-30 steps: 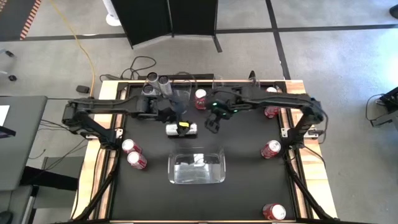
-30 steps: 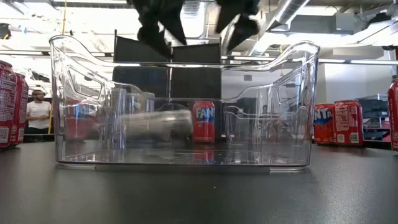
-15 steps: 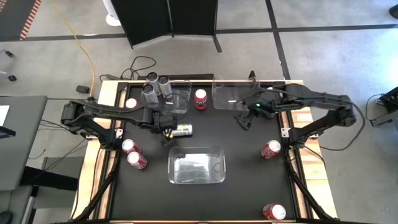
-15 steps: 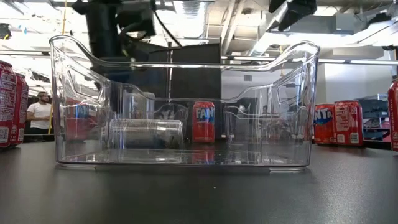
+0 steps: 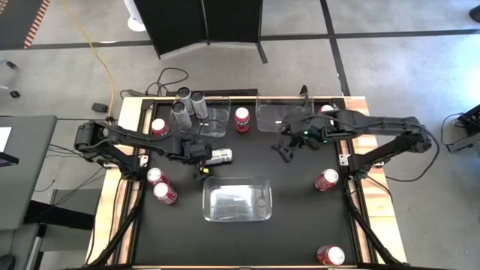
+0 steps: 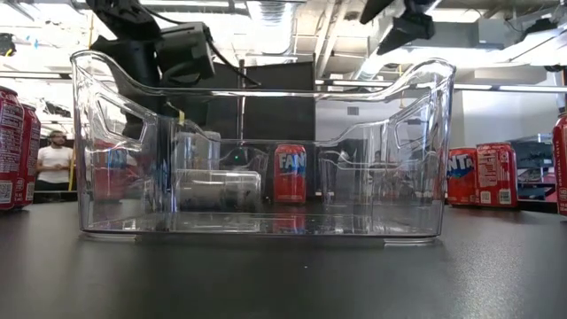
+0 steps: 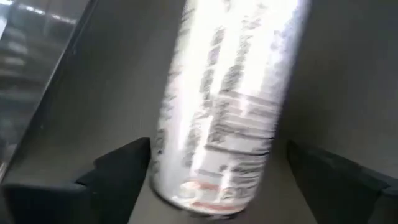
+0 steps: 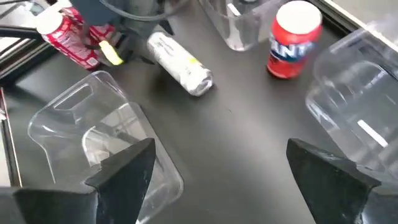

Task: Sort soda cans
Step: Put the white-yellow soda can into the top left transparent bin

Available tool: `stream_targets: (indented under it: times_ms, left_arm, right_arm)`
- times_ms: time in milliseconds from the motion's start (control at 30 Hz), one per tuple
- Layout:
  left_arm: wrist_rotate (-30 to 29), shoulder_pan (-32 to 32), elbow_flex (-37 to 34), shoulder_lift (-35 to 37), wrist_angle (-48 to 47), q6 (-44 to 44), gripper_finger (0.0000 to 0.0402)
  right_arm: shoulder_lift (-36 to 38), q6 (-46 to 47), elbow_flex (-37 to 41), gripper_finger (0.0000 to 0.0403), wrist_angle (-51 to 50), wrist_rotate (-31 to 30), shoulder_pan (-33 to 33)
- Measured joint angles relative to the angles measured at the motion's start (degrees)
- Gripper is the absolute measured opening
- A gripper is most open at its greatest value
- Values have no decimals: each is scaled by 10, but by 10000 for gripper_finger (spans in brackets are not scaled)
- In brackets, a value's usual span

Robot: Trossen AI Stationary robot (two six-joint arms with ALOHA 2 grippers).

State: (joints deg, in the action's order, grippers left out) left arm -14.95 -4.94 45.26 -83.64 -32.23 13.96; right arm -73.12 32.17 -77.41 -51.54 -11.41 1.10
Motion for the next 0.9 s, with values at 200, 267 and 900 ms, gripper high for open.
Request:
stream_targets:
  times_ms: [200, 267, 900]
  left_arm:
    - [-6, -19, -12, 1, 12, -18, 263]
    - [-6, -26, -13, 1, 24, -19, 258]
    - [-47, 28, 311, 3, -210, -181, 258]
  right_arm:
    - [-52, -63, 0, 379, 70, 47, 6]
    - [-73, -108, 0, 379, 101, 76, 6]
    - [-207, -286, -1, 379, 280, 153, 17]
